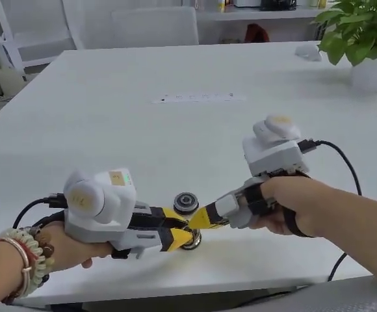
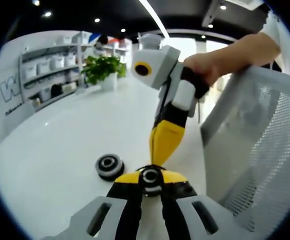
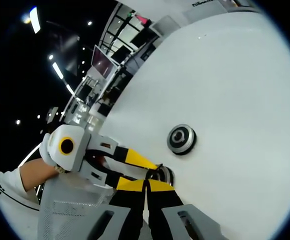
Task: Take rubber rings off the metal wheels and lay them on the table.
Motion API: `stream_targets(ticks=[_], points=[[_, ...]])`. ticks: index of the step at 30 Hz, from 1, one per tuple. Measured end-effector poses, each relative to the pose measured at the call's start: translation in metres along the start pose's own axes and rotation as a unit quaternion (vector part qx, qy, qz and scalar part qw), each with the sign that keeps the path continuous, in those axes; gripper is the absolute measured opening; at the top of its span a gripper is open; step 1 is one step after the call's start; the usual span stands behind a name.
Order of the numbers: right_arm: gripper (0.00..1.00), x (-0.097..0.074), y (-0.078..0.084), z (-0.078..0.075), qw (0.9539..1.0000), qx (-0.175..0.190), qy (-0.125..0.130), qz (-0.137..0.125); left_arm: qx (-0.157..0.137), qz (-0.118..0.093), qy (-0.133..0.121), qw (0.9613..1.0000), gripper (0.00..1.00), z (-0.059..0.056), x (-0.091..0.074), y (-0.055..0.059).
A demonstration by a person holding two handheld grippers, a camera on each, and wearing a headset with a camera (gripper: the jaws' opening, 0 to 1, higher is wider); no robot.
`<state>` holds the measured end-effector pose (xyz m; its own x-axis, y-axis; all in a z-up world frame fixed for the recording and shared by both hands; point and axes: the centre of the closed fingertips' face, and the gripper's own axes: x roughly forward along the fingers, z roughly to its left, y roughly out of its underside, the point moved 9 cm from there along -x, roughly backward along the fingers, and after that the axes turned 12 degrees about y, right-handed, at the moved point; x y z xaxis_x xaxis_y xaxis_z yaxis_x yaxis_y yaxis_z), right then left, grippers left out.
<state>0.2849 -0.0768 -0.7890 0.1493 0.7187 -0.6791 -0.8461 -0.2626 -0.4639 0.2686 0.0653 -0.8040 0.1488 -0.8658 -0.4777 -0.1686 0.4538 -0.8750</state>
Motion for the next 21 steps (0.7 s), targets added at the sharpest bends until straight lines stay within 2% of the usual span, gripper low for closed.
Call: stream_targets(ticks=[4, 9, 15, 18, 21], points=[[0.0, 0.0004, -0.0003, 0.0001, 1.0, -0.002, 0.007, -0.002, -0.014, -0.002, -0.003, 0.9999, 0.15, 0.0002, 0.0007, -0.0009], [0.0, 0.0003, 0.0, -0.0013, 0.9993, -0.025, 0.029, 0.001, -0.026, -0.002, -0.004, 0.9997, 0.15, 0.0, 0.0009, -0.0018], [0.0, -0.0004, 0.0017, -0.0017, 0.9987, -0.033, 0.039, 0.004, -0.025, 0.02, -0.009, 0.9995, 0.15, -0.0011, 0.0024, -0.0062], [0.0, -0.0018, 0.0015, -0.0015, 0.9986, -0.033, 0.041, 0.003, -0.009, 0.033, -0.012, 0.9993, 0.15, -0.003, 0.0026, -0.0082], [0.0, -0.003, 0.0009, -0.0012, 0.9986, -0.032, 0.042, 0.0, -0.012, 0.036, -0.011, 0.9992, 0.15, -0.0019, 0.0023, -0.0085]])
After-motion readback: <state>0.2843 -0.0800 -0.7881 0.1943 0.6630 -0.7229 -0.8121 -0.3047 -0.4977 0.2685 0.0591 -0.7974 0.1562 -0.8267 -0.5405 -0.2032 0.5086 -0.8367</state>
